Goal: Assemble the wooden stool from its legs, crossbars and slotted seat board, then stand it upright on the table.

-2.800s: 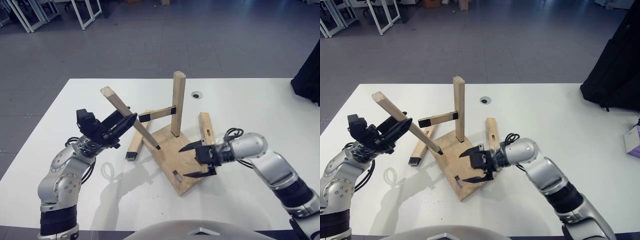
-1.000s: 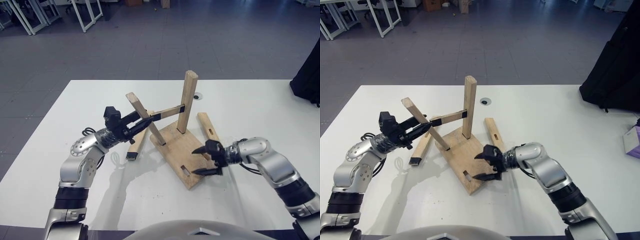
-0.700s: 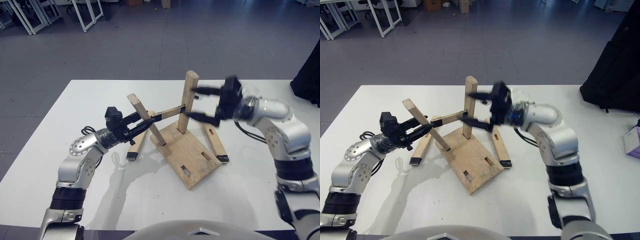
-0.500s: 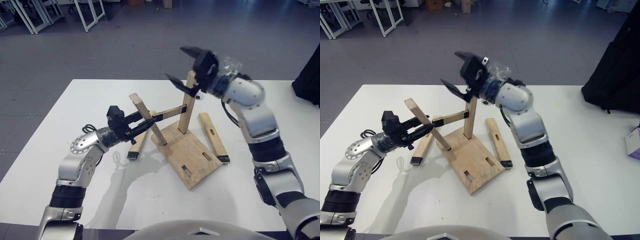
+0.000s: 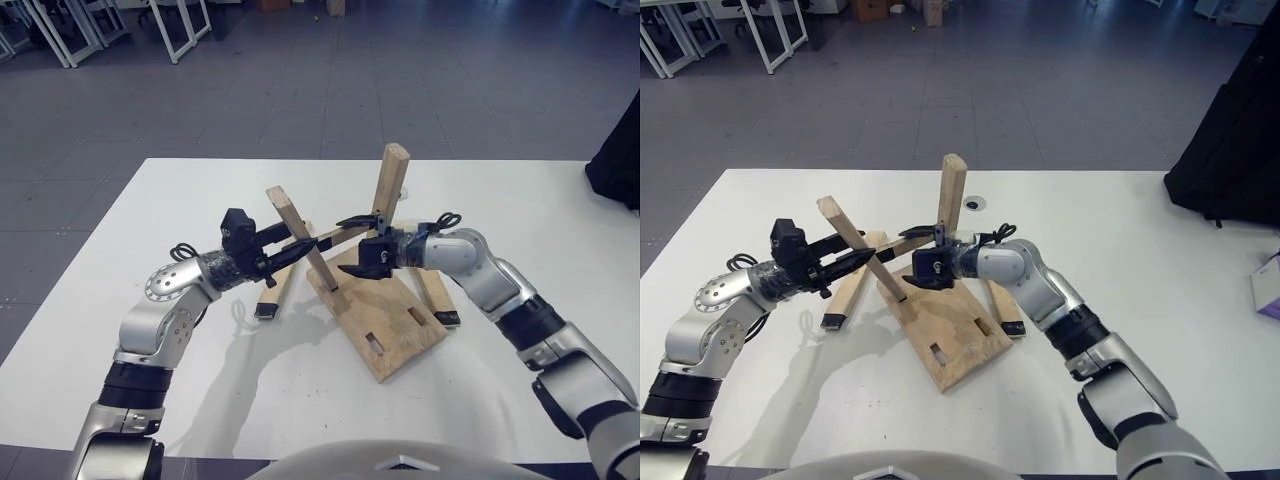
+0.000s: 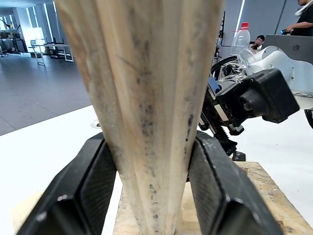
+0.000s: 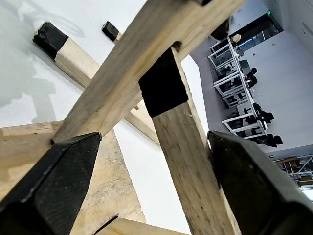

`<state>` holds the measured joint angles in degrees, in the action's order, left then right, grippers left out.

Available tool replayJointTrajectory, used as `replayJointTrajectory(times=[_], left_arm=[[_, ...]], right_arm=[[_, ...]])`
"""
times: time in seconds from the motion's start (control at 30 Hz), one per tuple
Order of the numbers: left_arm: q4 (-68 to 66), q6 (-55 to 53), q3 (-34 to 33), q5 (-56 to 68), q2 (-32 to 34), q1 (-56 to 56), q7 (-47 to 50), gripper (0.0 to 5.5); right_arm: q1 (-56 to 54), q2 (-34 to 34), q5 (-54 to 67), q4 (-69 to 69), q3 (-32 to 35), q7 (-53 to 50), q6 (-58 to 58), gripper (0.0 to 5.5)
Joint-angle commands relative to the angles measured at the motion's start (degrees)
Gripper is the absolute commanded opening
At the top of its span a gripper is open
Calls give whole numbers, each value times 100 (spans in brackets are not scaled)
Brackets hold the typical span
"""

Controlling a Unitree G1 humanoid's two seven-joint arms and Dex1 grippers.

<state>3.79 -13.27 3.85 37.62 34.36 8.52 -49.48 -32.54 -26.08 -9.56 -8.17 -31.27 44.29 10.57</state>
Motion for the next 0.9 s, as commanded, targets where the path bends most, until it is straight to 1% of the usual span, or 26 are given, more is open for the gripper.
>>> replayJointTrajectory(times=[0.03,0.1,0.17,0.27,0.33,0.43,0.57,0.63,0.73,0.9], left_arm=[[-312,-836,778,-780,174,-812,82,202],[-294,-829,744,-747,197,-860,136,202],[-300,-822,703,-728,224,-887,161,202],[-282,-827,685,-719,255,-910,184,202],[-286,-819,701,-732,257,-910,188,202],[-318,-796,728,-766,234,-881,212,202],[-300,-699,776,-762,170,-785,133,202],[-269,-680,785,-744,141,-720,113,202],[-161,-711,824,-738,121,-639,130,202],[31,-850,849,-724,123,-411,234,202]], right_arm=[[680,-75,1243,1873,1308,-205,-1074,395],[946,-176,1434,2750,1848,-419,-1380,395],[1072,-117,1787,3261,2275,-633,-1818,395],[743,475,2428,3233,3080,-1566,-2592,395],[614,848,2637,3045,3299,-2129,-3086,395],[728,1231,2529,2719,3030,-2525,-3400,395],[864,1452,2081,2083,2355,-2550,-3258,395],[883,1554,1986,2011,2172,-2557,-3259,395],[942,1680,1972,1986,1995,-2500,-3264,395],[969,1637,2048,2088,1904,-2251,-3358,395]])
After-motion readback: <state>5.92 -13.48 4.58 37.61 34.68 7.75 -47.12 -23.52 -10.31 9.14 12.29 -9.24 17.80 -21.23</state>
